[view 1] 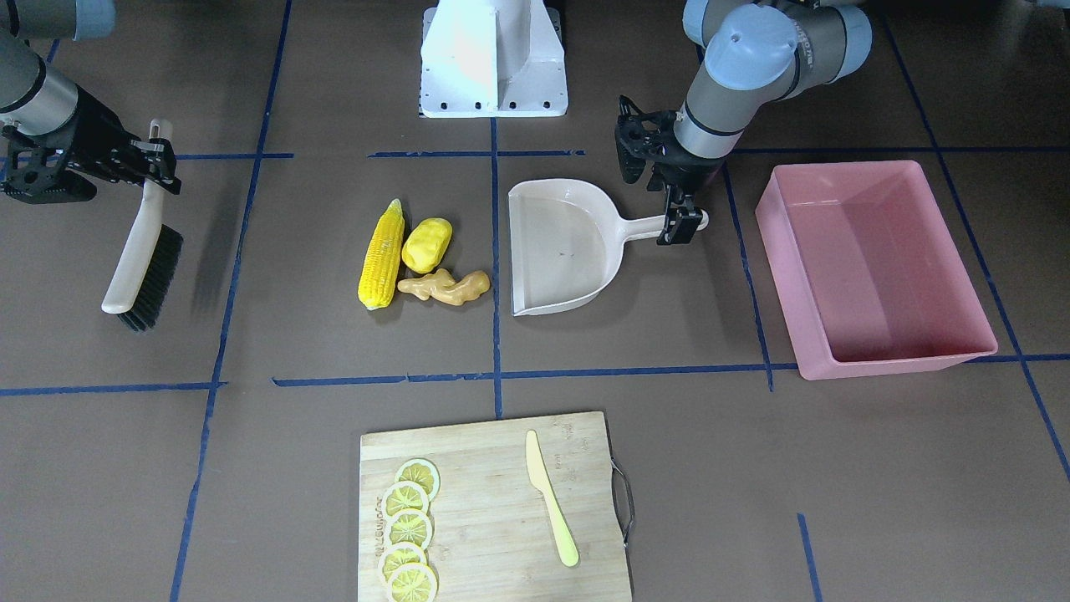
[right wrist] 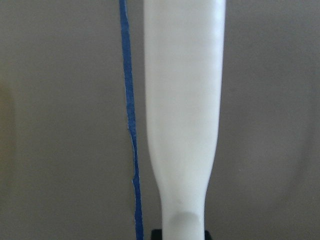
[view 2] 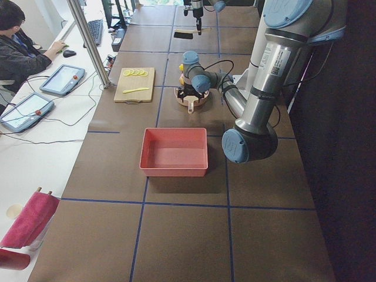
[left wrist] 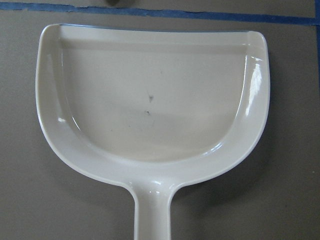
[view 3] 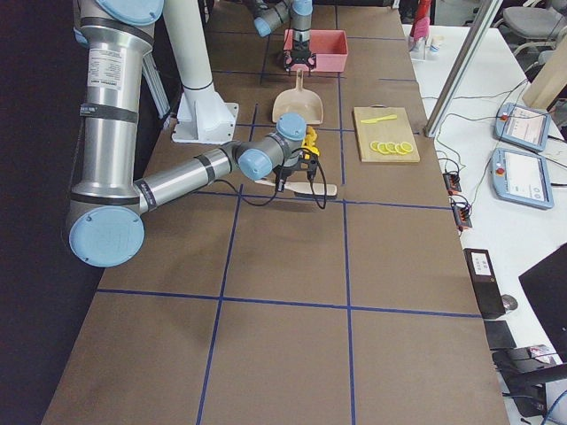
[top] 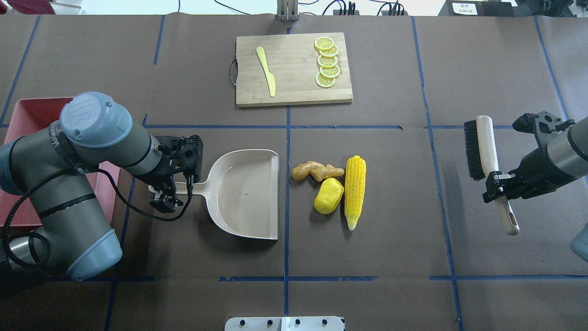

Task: Sweep and dump trash into bin
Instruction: 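Lift the brush and carry it toward the vegetables with the right gripper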

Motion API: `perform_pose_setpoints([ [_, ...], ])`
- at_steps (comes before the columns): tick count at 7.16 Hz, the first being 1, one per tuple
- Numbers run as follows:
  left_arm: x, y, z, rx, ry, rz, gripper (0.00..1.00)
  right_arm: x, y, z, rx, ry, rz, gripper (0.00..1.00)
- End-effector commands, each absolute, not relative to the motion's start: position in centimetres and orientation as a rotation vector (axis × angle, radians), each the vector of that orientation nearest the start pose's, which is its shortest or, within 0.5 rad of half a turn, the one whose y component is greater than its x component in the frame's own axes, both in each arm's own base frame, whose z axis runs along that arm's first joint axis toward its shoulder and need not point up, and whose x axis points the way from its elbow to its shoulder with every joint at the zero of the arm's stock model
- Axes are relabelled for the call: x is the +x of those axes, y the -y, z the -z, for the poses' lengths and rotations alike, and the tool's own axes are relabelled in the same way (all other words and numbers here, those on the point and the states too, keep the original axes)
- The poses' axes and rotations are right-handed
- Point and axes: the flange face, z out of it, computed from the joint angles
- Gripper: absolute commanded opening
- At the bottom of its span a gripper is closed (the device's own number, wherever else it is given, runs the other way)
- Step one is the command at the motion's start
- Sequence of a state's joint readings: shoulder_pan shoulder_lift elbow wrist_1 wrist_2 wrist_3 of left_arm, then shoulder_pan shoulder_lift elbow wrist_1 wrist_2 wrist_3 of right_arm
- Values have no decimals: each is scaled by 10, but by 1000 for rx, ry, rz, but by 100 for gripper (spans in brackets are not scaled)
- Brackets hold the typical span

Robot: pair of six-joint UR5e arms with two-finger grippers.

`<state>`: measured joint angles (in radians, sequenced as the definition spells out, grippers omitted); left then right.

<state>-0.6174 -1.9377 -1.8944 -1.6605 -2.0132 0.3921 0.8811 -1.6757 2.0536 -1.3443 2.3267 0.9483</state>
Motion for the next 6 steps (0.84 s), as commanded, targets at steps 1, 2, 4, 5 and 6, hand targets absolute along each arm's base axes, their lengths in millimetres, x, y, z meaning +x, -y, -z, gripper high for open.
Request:
perform_pose_setpoints([
  [1, 436, 418, -317, 649, -667, -1426, 100, -234, 384, -440, -143, 921, -9, 0],
  [2, 441, 417, -321, 638, -666, -1431, 100, -237, 385, -438, -142, 921, -7, 0],
  [4, 446, 416, -321, 631, -671, -1430, 100, -237, 385, -438, -142, 921, -5, 0],
  [5, 452, 414, -325, 618, -672, -1439, 99, -237, 385, -438, -142, 923, -4, 0],
  [6, 453, 414, -326, 616, -670, -1442, 99, -237, 385, -438, -142, 923, -4, 0],
])
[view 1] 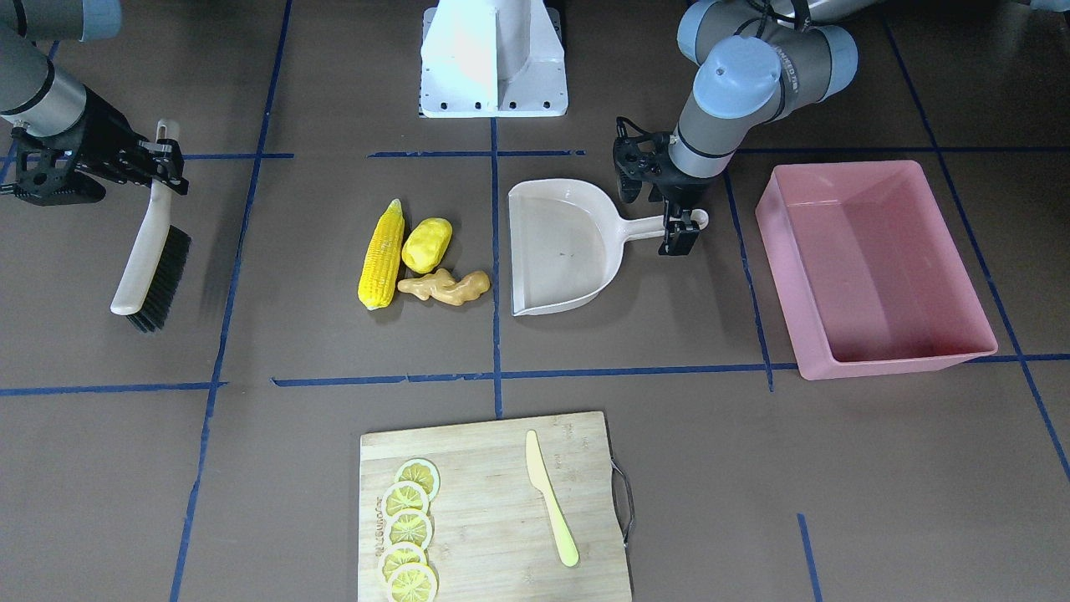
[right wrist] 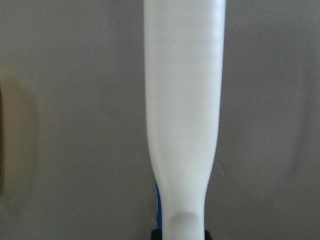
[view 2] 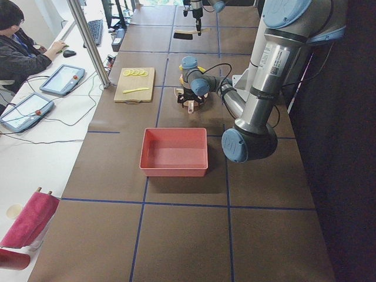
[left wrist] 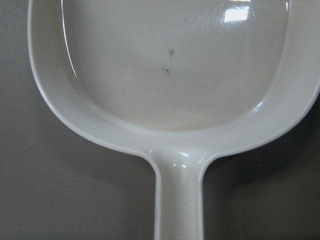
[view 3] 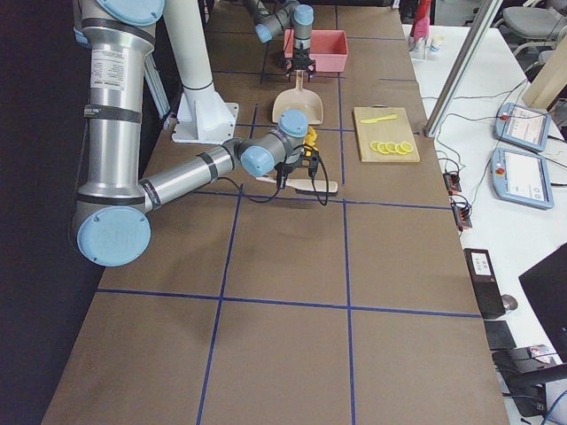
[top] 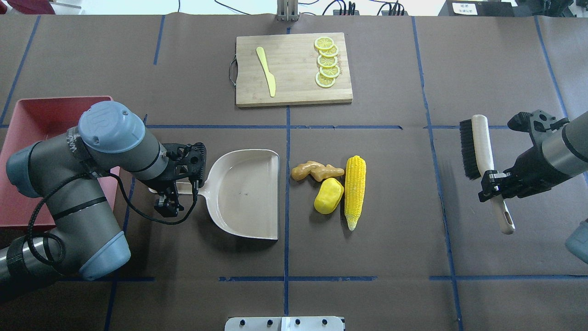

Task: Sweep and dump trash into bin
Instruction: 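Lift the brush and carry it toward the vegetables with the right gripper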

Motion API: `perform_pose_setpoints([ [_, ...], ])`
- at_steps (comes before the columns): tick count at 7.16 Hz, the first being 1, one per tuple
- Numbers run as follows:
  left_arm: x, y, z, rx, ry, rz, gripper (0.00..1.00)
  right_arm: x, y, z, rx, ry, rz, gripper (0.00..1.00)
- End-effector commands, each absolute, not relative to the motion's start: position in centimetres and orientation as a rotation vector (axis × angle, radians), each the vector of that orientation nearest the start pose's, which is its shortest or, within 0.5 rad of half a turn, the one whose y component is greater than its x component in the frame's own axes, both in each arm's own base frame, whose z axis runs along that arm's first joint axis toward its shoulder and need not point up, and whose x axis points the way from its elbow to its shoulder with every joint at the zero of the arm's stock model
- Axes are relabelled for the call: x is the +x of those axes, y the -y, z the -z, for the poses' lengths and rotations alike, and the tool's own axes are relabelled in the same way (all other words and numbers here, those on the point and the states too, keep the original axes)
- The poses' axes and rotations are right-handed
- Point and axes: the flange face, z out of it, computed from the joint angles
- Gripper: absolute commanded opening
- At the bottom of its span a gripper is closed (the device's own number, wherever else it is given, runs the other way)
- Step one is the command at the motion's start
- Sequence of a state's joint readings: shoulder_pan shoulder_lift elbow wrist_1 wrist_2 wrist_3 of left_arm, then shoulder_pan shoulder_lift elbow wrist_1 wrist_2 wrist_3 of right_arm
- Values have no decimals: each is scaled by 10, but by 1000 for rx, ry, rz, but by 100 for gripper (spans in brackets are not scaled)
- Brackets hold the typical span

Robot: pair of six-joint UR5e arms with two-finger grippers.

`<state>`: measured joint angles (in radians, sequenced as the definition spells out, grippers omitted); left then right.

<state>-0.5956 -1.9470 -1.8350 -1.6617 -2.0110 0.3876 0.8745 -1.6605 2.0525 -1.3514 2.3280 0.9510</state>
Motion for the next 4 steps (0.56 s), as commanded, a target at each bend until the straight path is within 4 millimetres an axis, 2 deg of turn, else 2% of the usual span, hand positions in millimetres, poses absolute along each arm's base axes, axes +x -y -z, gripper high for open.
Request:
perform_pose_setpoints([
  [1, 453, 414, -327, 616, -670, -1442, 96, -238, 385, -437, -141, 924, -3, 0],
  [2, 453, 414, -327, 615, -669, -1443, 90, -238, 385, -437, -142, 923, -4, 0],
  [3, 453, 414, -329, 613, -667, -1444, 77, -238, 385, -437, -142, 923, -4, 0],
  [4, 452, 414, -333, 605, -662, -1445, 50, -238, 385, -437, -145, 924, -6, 0],
])
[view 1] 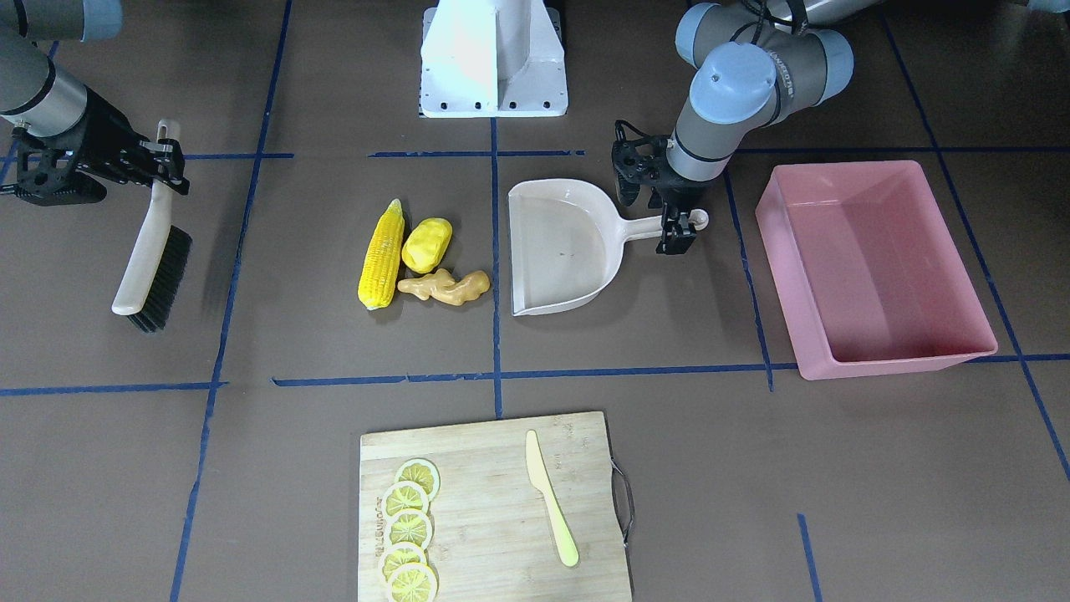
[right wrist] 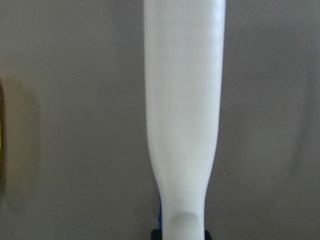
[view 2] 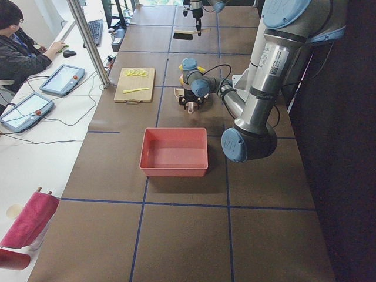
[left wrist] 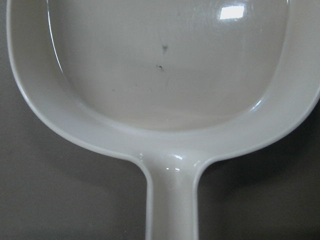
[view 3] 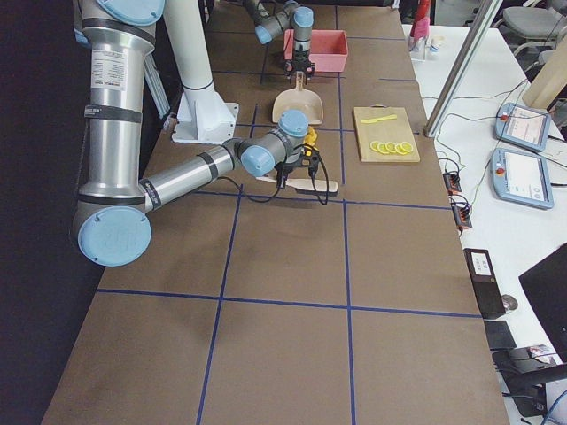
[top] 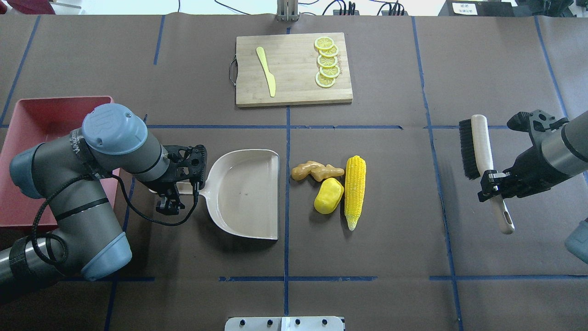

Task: Sweep and dump trash into bin
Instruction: 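Lift the brush and carry it toward the vegetables with the right gripper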

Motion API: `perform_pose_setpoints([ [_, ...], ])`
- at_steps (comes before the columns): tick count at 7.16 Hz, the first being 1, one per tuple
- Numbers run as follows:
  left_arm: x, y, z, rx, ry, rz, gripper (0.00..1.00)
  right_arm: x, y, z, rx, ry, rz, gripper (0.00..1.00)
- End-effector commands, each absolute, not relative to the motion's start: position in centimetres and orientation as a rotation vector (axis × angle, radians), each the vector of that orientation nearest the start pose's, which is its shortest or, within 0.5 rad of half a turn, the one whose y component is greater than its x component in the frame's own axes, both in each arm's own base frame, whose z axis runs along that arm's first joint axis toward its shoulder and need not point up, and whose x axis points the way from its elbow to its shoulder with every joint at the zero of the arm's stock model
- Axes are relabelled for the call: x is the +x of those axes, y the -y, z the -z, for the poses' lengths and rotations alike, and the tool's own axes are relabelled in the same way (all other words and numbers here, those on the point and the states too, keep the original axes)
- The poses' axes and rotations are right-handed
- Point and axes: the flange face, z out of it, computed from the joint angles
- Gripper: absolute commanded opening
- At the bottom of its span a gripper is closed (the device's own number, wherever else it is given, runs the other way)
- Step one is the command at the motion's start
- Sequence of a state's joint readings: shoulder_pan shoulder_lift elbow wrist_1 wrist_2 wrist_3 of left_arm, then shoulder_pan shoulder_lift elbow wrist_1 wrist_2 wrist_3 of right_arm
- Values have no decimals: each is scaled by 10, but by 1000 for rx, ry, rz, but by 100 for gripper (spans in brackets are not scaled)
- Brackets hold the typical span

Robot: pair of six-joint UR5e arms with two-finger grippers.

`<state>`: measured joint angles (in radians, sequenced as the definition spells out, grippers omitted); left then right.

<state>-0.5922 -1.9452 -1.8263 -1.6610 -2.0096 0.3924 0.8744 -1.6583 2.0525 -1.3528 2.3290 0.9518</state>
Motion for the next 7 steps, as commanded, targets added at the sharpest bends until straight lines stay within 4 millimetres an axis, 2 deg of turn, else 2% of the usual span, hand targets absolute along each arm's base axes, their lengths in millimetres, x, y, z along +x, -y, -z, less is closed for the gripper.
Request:
perform_pose_setpoints([
  [1, 452, 414, -335, 597, -659, -1444, 38, -237, 386, -438, -145, 923, -8, 0],
  [3, 452, 413, -336, 590, -659, -1442, 19, -237, 386, -438, -145, 923, -8, 0],
  [4, 452, 413, -335, 593, -660, -1441, 7, -238, 385, -437, -155, 930, -4, 0],
  [5, 450, 413, -329, 603, -662, -1440, 3, -239, 384, -436, -159, 933, -1, 0],
  [7, 442, 418, -324, 598, -654, -1429, 1, -264, 375, -431, -193, 915, 42, 0],
])
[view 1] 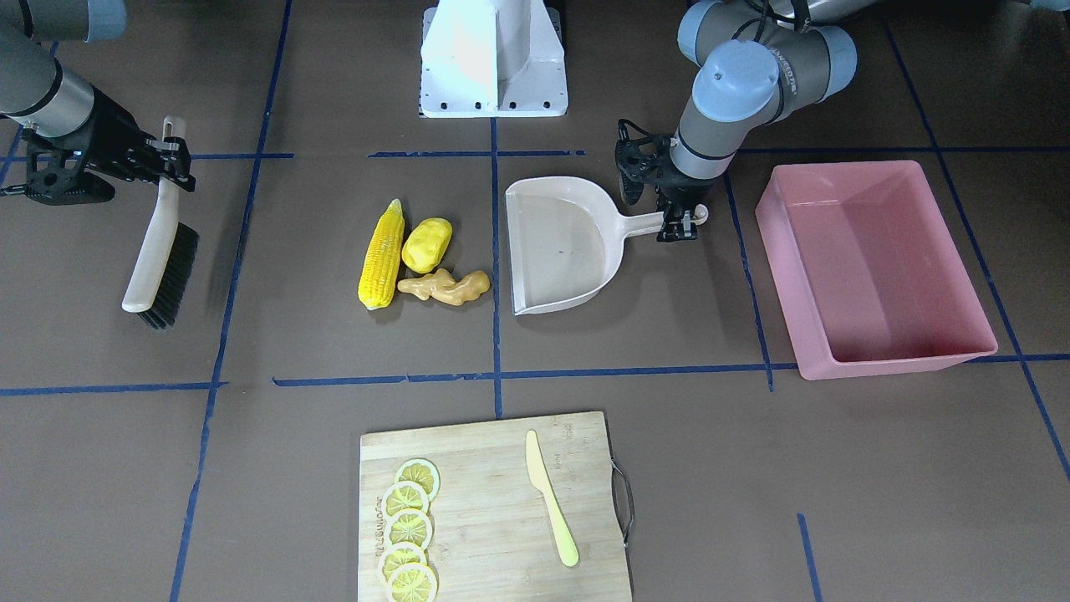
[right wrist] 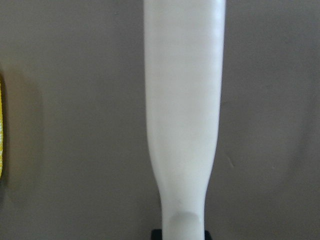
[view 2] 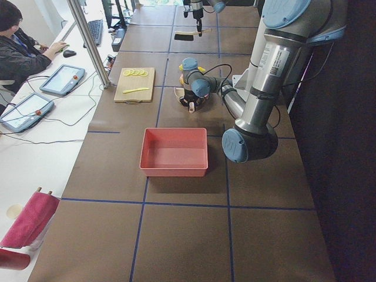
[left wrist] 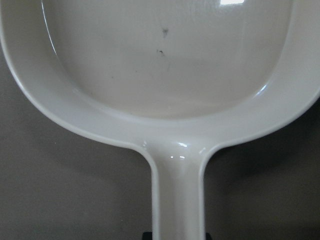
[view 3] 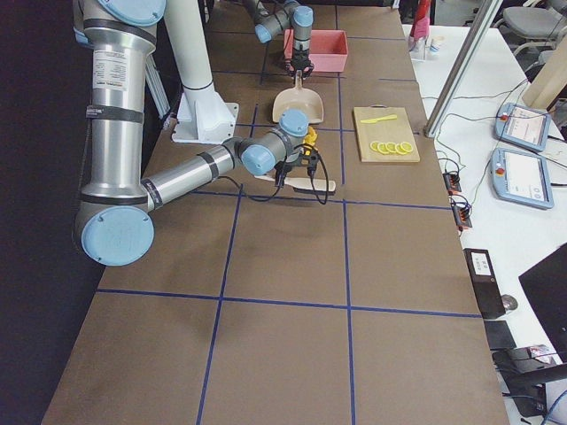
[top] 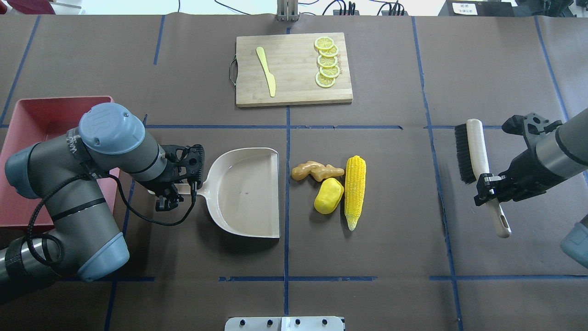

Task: Sweep and dump trash into bin
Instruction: 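Lift the brush and carry it toward the vegetables with the right gripper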

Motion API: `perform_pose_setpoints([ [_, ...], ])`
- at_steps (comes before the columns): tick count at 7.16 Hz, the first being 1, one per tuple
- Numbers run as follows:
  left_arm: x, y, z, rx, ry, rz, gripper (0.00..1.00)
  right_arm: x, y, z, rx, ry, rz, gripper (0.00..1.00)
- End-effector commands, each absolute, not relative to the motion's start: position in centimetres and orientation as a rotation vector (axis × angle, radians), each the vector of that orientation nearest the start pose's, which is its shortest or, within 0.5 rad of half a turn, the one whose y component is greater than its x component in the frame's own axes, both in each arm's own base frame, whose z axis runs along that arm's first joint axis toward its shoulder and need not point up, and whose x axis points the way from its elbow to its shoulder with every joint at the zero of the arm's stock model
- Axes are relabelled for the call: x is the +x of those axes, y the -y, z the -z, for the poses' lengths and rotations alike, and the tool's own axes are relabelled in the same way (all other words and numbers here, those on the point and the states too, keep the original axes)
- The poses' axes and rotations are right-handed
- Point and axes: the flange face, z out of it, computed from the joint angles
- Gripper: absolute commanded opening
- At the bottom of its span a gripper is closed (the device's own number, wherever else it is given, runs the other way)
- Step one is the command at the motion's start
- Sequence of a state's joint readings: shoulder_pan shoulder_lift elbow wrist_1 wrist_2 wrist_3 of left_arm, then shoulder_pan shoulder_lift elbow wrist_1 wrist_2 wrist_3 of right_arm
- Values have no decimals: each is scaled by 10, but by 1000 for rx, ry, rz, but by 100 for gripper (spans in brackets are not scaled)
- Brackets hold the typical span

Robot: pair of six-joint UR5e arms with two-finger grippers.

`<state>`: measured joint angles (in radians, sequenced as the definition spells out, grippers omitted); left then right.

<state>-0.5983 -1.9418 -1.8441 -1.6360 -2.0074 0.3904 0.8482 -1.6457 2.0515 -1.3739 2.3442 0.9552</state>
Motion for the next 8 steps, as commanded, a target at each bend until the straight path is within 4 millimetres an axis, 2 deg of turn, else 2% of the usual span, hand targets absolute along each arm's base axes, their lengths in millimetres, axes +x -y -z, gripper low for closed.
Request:
perform_pose_setpoints([
  [1, 440, 419, -325, 593, -650, -1425, 1, -279, 364, -433, -210, 897, 72, 0],
  [3, 441, 425, -320, 589, -597, -1412, 1, -294, 356, -426, -211, 898, 109, 0],
  [4, 443, 429, -313, 587, -564, -1406, 1, -297, 357, -422, -208, 901, 112, 0],
  [5, 448, 430, -298, 577, -559, -1409, 1, -306, 358, -414, -219, 894, 120, 0],
  [7, 453, 428, -297, 575, -525, -1413, 1, -335, 362, -388, -227, 852, 135, 0],
  [8, 457, 425, -298, 572, -524, -1418, 0, -352, 357, -378, -235, 840, 159, 0],
])
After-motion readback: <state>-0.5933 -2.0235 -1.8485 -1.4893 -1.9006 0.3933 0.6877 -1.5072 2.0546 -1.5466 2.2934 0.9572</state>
